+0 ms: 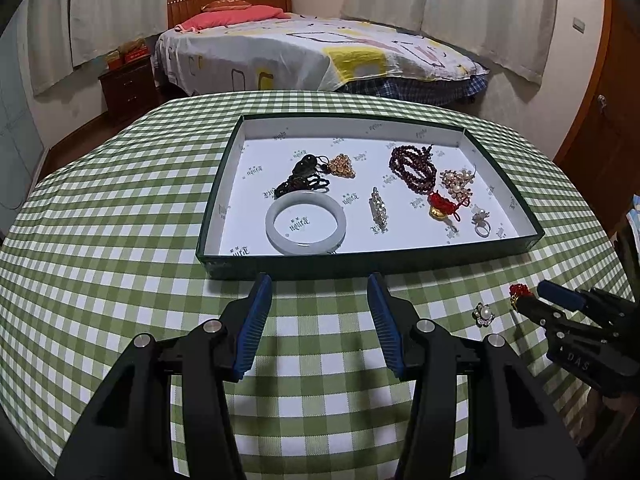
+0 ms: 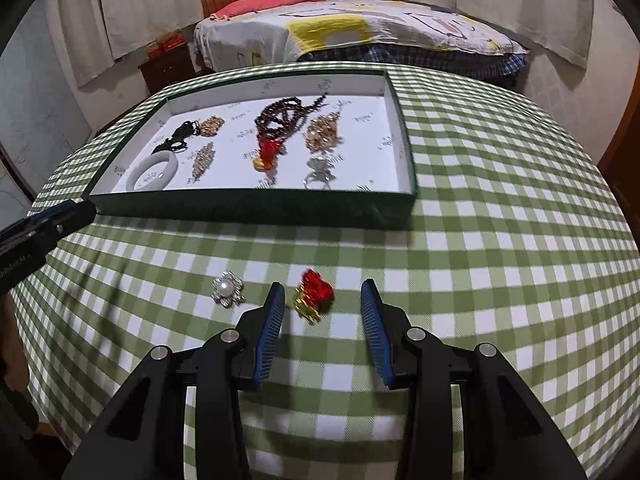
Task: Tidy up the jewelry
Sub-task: 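Withdraw both tools and grasp the red-flower gold charm with the right tool, then grasp the pearl flower brooch with the left tool while the right tool holds the red charm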
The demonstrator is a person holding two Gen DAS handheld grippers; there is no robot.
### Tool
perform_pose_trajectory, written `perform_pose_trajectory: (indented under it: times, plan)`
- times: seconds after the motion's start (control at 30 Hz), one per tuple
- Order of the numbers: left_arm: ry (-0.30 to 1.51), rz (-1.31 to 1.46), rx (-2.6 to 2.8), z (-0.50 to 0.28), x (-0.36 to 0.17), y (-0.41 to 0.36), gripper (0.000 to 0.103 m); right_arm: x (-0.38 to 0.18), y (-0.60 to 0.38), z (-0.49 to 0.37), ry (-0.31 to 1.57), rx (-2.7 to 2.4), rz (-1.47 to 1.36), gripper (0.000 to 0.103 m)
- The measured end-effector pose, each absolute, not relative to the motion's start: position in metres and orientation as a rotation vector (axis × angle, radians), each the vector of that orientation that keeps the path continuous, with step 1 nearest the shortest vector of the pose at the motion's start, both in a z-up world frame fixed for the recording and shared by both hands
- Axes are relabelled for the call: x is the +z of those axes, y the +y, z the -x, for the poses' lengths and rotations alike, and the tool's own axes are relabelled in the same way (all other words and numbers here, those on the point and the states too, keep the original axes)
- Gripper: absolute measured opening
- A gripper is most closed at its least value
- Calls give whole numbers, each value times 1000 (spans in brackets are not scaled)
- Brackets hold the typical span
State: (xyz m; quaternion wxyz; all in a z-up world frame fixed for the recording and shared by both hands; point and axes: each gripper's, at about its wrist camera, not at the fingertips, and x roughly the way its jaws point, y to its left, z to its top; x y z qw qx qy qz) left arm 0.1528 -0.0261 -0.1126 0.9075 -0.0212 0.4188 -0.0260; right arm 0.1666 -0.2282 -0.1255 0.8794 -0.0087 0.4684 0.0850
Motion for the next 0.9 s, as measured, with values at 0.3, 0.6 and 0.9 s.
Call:
perform_pose_trajectory:
  times: [0.3, 0.6, 0.9]
  plan:
    - [885, 42, -69, -152, -120, -31, 49, -133, -220, -171, 987, 188, 62, 23]
    - [906, 39, -92, -150, -126, -41, 49, -130, -227, -162, 990, 178, 71, 16]
    - [915, 26, -120, -145, -128, -65, 49, -124, -246, -158, 1019, 185, 66, 16]
